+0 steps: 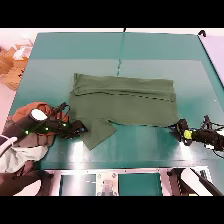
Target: Fold the shirts.
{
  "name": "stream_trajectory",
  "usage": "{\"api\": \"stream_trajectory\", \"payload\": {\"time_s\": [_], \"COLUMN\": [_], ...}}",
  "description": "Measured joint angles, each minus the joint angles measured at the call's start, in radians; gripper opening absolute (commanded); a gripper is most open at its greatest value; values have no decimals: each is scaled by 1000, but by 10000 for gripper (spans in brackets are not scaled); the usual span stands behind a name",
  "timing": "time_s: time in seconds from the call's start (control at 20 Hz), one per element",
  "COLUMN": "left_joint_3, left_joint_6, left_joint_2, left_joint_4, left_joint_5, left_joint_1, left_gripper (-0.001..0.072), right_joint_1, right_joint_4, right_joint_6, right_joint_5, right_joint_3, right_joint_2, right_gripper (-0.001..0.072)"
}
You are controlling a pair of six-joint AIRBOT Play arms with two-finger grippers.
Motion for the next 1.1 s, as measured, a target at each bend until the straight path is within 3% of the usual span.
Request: {"api": "stream_trajectory", "payload": {"time_s": [0.05, 0.1, 0.15, 0.2, 0.35, 0.4, 0.45, 0.5, 0.75, 1.1], "left_joint_3": [-9, -16, -23, -27, -14, -4, 10, 23, 87, 106], "left_joint_6": [3, 10, 25, 45, 108, 120, 131, 139, 141, -51], "left_joint_2": [-8, -17, -27, -36, -49, -50, -51, -50, -14, 249], "left_joint_4": [-34, -64, -90, -105, -159, -161, -171, -180, -137, 74], "left_joint_5": [32, 61, 90, 116, 159, 163, 163, 156, 48, -116], "left_joint_1": [-19, -41, -61, -76, -99, -101, -103, -104, -109, -108], "left_gripper": [549, 411, 198, 58, 24, 24, 24, 24, 23, 23], "right_joint_1": [1, 1, 1, 1, 21, 37, 54, 67, 47, -71], "right_joint_4": [37, 71, 108, 147, 259, 297, 322, 331, 319, 114], "right_joint_6": [-15, -29, -43, -57, -106, -127, -148, -170, -251, -159], "right_joint_5": [-32, -54, -76, -93, -130, -138, -144, -153, -98, 93], "right_joint_3": [-10, -16, -22, -25, -30, -31, -31, -29, 45, 149], "right_joint_2": [-6, -15, -27, -42, -96, -116, -133, -148, -180, -80], "right_gripper": [357, 357, 357, 356, 346, 310, 100, 12, 10, 10]}}
